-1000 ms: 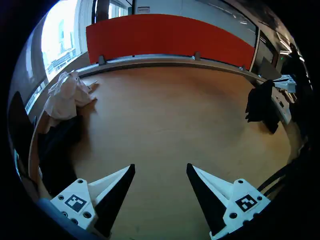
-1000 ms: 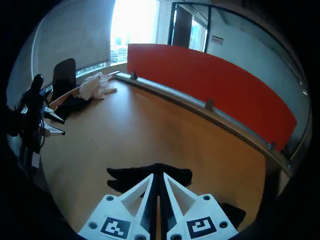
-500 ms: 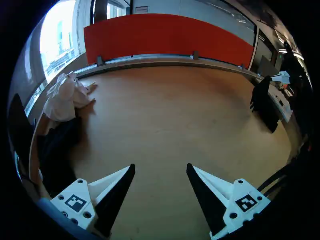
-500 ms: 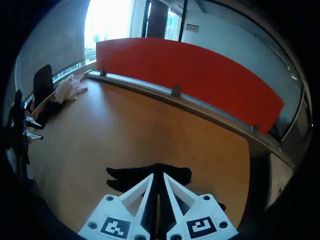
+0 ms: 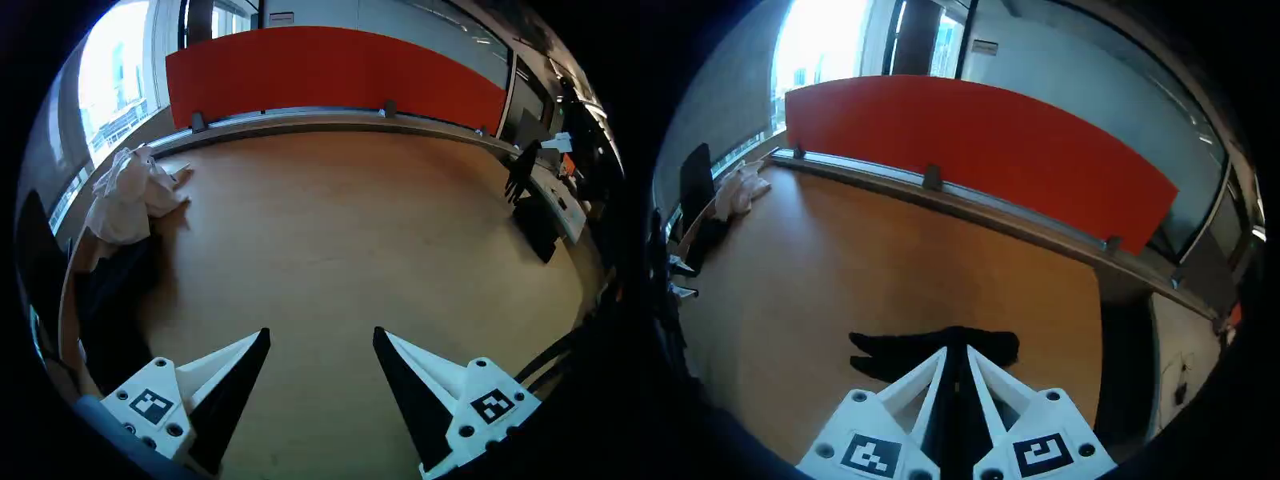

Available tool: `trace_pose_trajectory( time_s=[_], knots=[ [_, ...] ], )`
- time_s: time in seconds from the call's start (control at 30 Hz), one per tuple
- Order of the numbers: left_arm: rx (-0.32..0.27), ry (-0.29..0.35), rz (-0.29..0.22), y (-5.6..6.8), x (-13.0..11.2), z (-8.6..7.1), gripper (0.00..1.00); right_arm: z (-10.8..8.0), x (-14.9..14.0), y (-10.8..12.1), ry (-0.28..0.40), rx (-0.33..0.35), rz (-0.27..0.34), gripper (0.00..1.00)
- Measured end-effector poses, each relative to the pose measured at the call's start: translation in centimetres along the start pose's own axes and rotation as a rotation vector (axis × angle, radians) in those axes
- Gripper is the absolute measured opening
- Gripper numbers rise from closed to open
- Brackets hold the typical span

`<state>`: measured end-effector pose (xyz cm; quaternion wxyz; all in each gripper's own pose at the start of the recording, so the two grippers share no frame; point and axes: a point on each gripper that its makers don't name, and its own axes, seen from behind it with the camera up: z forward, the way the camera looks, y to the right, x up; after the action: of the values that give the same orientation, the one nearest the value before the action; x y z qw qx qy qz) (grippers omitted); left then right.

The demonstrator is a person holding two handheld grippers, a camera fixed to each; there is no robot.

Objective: Fold towel

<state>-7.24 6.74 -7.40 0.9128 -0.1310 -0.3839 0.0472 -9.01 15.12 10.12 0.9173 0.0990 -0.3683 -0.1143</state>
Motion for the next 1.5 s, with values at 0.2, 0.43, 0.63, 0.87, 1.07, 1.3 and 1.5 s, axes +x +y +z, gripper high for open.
trace_pose_trajectory(
  time_s=[0.2,0.43,0.63,0.87,1.07,1.3,1.5],
  knots=[
    [0.002,-0.002,-0.002,0.0,-0.1,0.0,0.95,-0.5,-0.4,1.9,-0.016,-0.025,0.012,0.06],
    [0.000,-0.003,0.004,0.2,0.1,0.2,0.95,-1.0,-1.4,2.6,-0.025,-0.034,0.026,0.06],
    [-0.004,-0.002,0.011,0.5,0.4,0.4,0.96,-1.5,-2.4,2.8,-0.035,-0.039,0.032,0.06],
    [-0.006,-0.001,0.014,0.5,0.6,0.4,0.96,-3.0,-4.8,3.1,-0.054,-0.049,0.044,0.06],
    [-0.009,0.000,0.017,0.7,0.7,0.5,0.96,-4.6,-8.7,3.4,-0.096,-0.058,0.062,0.06],
    [-0.010,0.000,0.024,0.7,0.7,0.5,0.96,-6.1,-14.0,4.3,-0.161,-0.080,0.098,0.06],
    [-0.009,0.000,0.029,0.8,0.6,0.4,0.96,-6.4,-17.2,4.9,-0.195,-0.097,0.141,0.06]
  ],
)
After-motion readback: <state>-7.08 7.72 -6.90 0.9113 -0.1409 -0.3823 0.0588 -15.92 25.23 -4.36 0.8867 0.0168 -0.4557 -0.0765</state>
